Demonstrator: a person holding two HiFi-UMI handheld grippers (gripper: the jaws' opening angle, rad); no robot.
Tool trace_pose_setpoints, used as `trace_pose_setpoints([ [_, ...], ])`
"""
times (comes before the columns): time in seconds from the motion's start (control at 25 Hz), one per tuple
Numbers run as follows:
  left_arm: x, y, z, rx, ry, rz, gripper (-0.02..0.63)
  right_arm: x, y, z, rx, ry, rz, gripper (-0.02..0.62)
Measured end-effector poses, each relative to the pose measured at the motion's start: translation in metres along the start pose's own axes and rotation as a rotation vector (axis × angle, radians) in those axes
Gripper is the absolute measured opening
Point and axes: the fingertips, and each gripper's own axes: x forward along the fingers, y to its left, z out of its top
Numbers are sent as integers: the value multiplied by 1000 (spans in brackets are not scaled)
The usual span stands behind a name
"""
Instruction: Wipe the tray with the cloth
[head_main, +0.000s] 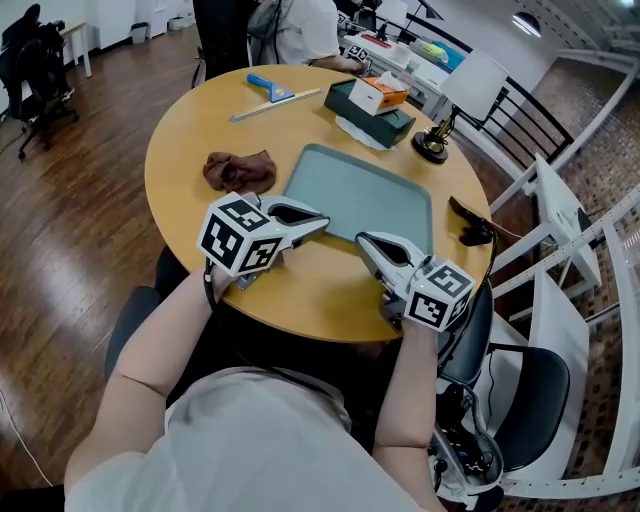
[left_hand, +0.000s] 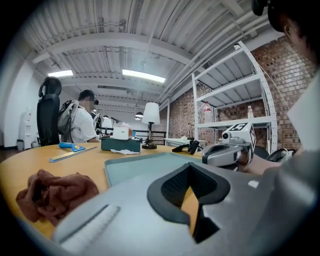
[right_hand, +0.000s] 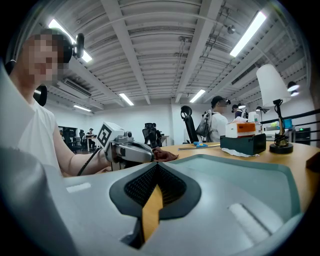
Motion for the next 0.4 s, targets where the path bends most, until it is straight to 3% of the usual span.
trace_pose_setpoints([
  [0.4,-4,11,3,17,4,4,0,12,-3,-2,18,-22,0,2],
])
